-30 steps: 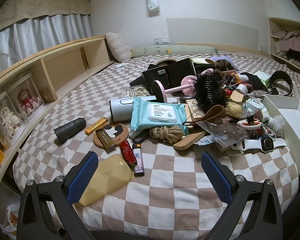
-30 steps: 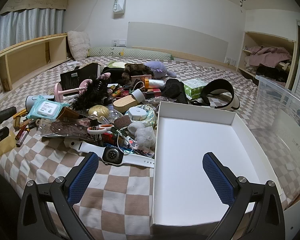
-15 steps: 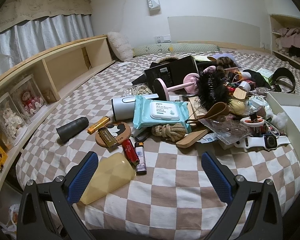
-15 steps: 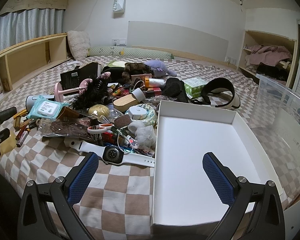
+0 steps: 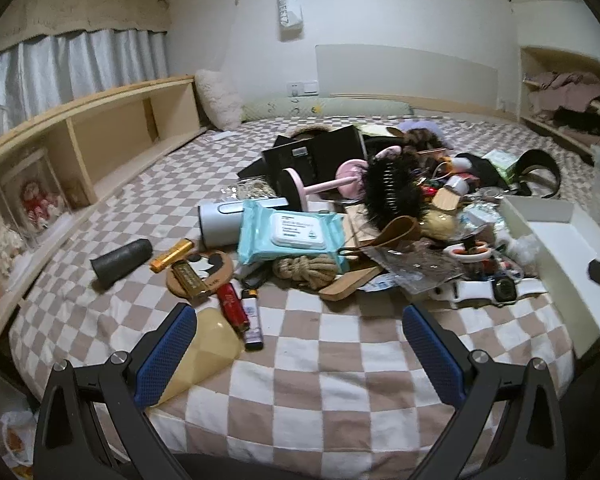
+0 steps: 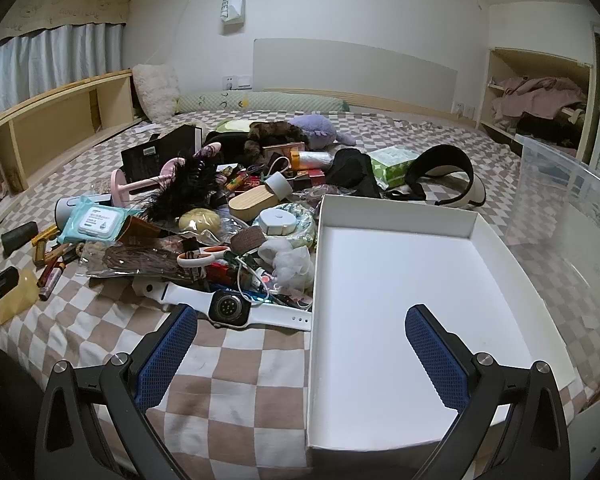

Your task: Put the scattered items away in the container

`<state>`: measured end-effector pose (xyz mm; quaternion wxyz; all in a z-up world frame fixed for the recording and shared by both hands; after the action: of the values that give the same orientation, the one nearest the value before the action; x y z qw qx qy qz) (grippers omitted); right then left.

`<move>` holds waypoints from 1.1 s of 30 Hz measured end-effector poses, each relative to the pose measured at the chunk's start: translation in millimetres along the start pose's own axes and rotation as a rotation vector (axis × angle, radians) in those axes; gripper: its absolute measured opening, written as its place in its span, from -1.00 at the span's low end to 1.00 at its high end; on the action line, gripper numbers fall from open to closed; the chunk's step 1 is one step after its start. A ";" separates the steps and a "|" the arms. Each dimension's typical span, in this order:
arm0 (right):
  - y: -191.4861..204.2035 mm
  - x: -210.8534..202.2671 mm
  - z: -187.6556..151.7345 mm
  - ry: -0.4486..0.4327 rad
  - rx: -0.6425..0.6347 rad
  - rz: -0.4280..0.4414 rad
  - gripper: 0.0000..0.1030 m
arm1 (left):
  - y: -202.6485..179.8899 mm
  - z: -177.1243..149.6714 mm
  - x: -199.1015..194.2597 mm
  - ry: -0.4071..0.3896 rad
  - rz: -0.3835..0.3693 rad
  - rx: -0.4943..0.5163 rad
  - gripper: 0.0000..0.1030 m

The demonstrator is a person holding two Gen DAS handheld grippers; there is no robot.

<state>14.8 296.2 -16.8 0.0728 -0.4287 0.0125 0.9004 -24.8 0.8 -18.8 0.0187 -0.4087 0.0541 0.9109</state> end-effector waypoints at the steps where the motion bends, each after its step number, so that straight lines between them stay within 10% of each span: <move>1: 0.5 -0.4 0.1 -0.001 -0.003 -0.002 1.00 | 0.9 1.0 -1.2 0.005 -0.014 -0.005 1.00; 12: 18.9 -12.6 0.7 -0.060 -0.091 -0.030 1.00 | 53.8 25.3 -20.1 0.028 -0.178 -0.087 1.00; 28: 48.9 2.8 4.9 0.006 -0.103 0.156 1.00 | 112.0 -13.7 31.0 0.245 -0.051 0.068 1.00; 33: 84.4 20.5 -0.6 0.057 -0.122 0.267 1.00 | 112.7 -24.3 52.5 0.295 -0.125 0.144 1.00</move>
<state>-9.4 215.1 -36.4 -0.0742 -0.4520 0.0168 0.8888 -50.5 -114.4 -64.6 0.0963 -0.5380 0.0956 0.8320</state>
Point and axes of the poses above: each gripper's, at about its wrist camera, not at the fingertips, and x roughly the way its jaws point, y to its left, z to its top, the point moved 4 cm from there along x, roughly the way its jaws point, and after that the axes turned 13 degrees about y, right-handed, at the moved point
